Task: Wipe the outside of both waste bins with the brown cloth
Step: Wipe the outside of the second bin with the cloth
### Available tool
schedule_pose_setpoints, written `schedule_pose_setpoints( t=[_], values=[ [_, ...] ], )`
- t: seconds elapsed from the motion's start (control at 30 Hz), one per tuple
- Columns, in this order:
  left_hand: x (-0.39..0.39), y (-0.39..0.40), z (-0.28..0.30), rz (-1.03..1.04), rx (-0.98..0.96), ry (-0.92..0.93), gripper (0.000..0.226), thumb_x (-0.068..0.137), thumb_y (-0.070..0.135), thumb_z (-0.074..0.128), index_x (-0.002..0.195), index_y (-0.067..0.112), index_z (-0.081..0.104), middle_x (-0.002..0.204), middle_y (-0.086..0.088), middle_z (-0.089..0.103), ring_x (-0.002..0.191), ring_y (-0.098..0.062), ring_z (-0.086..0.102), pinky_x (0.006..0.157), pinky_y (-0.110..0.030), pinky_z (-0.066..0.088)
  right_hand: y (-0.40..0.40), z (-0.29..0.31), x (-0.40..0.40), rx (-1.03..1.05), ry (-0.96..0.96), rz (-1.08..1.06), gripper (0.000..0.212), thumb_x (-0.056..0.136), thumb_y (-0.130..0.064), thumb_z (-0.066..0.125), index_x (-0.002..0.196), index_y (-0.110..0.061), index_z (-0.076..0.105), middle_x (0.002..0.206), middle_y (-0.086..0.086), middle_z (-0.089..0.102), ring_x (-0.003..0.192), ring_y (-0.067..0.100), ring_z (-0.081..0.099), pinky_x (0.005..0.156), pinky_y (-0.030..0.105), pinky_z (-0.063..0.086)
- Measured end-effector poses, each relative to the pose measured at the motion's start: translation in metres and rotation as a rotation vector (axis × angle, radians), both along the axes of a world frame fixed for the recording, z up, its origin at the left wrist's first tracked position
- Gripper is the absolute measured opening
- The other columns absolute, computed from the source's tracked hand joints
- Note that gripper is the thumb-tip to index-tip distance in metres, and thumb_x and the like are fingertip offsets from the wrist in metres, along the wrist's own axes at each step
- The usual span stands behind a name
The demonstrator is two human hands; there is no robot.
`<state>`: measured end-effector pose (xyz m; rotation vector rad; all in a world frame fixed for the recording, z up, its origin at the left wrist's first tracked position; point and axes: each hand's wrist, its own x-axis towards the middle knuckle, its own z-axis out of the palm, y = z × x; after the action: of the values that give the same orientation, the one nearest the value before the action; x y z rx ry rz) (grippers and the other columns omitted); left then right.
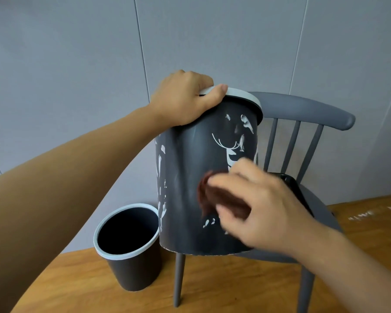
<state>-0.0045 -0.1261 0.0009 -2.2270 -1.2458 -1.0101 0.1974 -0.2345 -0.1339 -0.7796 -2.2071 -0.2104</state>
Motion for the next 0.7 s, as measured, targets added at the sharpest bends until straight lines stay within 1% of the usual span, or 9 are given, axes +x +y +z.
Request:
schedule_pose_setpoints(
  t=[0.07,0.1,0.27,0.3,0.4,0.5,0.6,0.63,0.7],
  values=[
    [-0.003,0.000,-0.001,-0.005,0.004,-0.013,0.057,0.095,0.057,0.043,0.060,0.015,0.028,0.052,-0.004,0.029,0.056,-0.026,0.032,0.054,-0.037,0.028,-0.013,-0.008,0.001,-0.035,-0.136,0.059,0.028,0.086,-0.032,0.067,0.113,-0.023,0.072,0.098,-0.005,0.054,0.078,0.015,0.056,0.062,0.035,0.054],
    [-0.003,-0.001,-0.001,-0.008,0.009,-0.013,0.057,0.095,0.057,0.044,0.060,0.015,0.027,0.052,-0.004,0.028,0.055,-0.025,0.032,0.054,-0.036,0.027,-0.013,-0.007,0.002,-0.033,-0.145,0.063,0.027,0.086,-0.032,0.067,0.112,-0.024,0.072,0.097,-0.006,0.055,0.078,0.014,0.056,0.062,0.035,0.054],
    [-0.003,-0.004,-0.001,-0.014,0.014,-0.010,0.057,0.096,0.056,0.045,0.060,0.016,0.027,0.051,-0.004,0.029,0.052,-0.019,0.033,0.054,-0.038,0.028,0.012,0.017,-0.004,0.023,0.210,-0.075,0.044,0.094,-0.042,0.061,0.134,-0.024,0.066,0.111,-0.004,0.058,0.093,0.020,0.063,0.076,0.042,0.058],
    [-0.003,-0.004,-0.001,-0.013,0.013,-0.009,0.057,0.097,0.055,0.045,0.060,0.015,0.027,0.051,-0.004,0.029,0.052,-0.020,0.032,0.054,-0.038,0.027,0.017,0.020,-0.007,0.035,0.236,-0.114,0.046,0.096,-0.044,0.059,0.136,-0.023,0.065,0.113,-0.003,0.057,0.095,0.021,0.062,0.077,0.042,0.058],
    [-0.006,-0.003,-0.001,-0.003,0.003,-0.015,0.057,0.097,0.055,0.045,0.061,0.013,0.029,0.053,-0.006,0.028,0.056,-0.025,0.030,0.054,-0.037,0.026,0.014,0.014,-0.013,0.064,0.157,-0.123,0.041,0.098,-0.041,0.060,0.132,-0.019,0.066,0.111,0.000,0.055,0.093,0.020,0.058,0.074,0.039,0.057],
    [-0.009,0.000,-0.001,0.016,-0.015,-0.029,0.058,0.096,0.058,0.044,0.062,0.012,0.030,0.055,-0.006,0.029,0.056,-0.023,0.031,0.054,-0.036,0.025,-0.010,-0.004,-0.010,-0.004,-0.037,0.010,0.031,0.091,-0.034,0.066,0.119,-0.021,0.069,0.099,-0.003,0.054,0.083,0.017,0.055,0.065,0.039,0.055],
    [-0.009,-0.002,-0.002,0.011,-0.008,-0.030,0.058,0.097,0.057,0.045,0.063,0.012,0.030,0.055,-0.006,0.028,0.055,-0.021,0.030,0.054,-0.037,0.025,-0.029,-0.019,-0.007,-0.042,-0.226,0.103,0.021,0.090,-0.036,0.063,0.107,-0.027,0.071,0.091,-0.010,0.049,0.078,0.011,0.048,0.058,0.035,0.051],
    [-0.008,-0.003,-0.002,0.006,-0.003,-0.028,0.058,0.097,0.056,0.045,0.063,0.012,0.030,0.055,-0.006,0.028,0.056,-0.022,0.029,0.054,-0.038,0.026,-0.029,-0.018,-0.006,-0.026,-0.215,0.099,0.020,0.090,-0.036,0.063,0.106,-0.028,0.072,0.090,-0.010,0.050,0.078,0.012,0.049,0.058,0.036,0.052],
    [-0.007,-0.007,-0.002,0.000,0.004,-0.022,0.057,0.097,0.055,0.046,0.063,0.012,0.030,0.055,-0.006,0.028,0.057,-0.023,0.029,0.056,-0.038,0.027,-0.018,-0.010,-0.005,0.035,-0.076,0.035,0.023,0.091,-0.035,0.065,0.110,-0.025,0.074,0.093,-0.005,0.056,0.080,0.018,0.057,0.062,0.039,0.055]
  ],
)
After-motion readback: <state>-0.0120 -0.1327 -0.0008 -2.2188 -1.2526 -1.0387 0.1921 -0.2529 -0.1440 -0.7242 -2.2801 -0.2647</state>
